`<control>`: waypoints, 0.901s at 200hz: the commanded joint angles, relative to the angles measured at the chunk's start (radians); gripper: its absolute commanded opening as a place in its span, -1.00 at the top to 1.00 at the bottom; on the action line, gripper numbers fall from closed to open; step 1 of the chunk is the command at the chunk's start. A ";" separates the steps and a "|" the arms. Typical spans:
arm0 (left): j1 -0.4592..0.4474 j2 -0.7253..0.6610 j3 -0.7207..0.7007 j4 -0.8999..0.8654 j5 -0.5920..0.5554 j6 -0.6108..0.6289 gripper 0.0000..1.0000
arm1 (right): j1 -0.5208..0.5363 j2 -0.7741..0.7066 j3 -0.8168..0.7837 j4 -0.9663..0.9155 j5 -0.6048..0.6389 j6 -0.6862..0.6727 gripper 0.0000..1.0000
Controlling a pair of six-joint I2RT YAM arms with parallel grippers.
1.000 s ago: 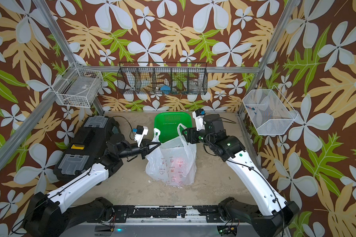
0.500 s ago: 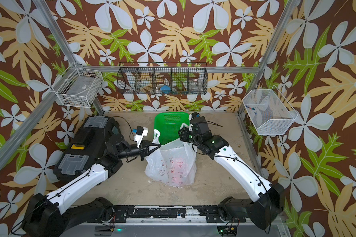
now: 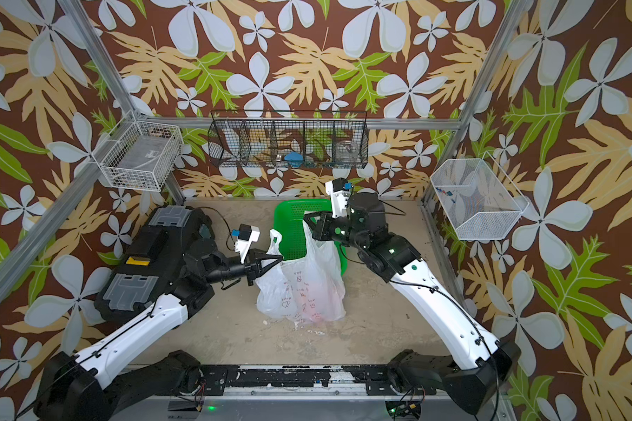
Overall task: Place the peach into a plastic bag & tie a knot
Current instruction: Adjust the plastic bag at the center of the board.
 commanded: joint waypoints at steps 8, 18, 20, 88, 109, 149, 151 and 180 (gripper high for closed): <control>0.018 -0.016 -0.005 -0.015 -0.034 0.003 1.00 | -0.012 -0.036 -0.033 0.135 -0.214 -0.055 1.00; 0.018 -0.019 -0.003 -0.009 -0.032 -0.004 1.00 | -0.017 -0.035 -0.055 0.132 -0.232 -0.060 1.00; 0.019 -0.020 -0.003 -0.009 -0.033 -0.005 1.00 | -0.017 -0.035 -0.059 0.135 -0.234 -0.058 1.00; 0.028 -0.039 -0.027 -0.007 -0.149 0.007 1.00 | -0.068 -0.026 -0.169 0.157 -0.325 -0.134 0.93; 0.030 -0.039 -0.051 -0.002 -0.192 0.004 1.00 | -0.080 -0.012 -0.181 0.150 -0.348 -0.152 0.88; 0.045 -0.045 -0.067 -0.003 -0.223 -0.001 1.00 | -0.090 -0.007 -0.171 0.074 -0.366 -0.221 0.70; 0.045 -0.045 -0.067 -0.003 -0.223 -0.001 1.00 | -0.091 -0.007 -0.168 0.069 -0.368 -0.227 0.68; 0.045 -0.046 -0.056 -0.014 -0.222 0.000 1.00 | -0.123 -0.042 -0.137 -0.077 -0.380 -0.329 0.17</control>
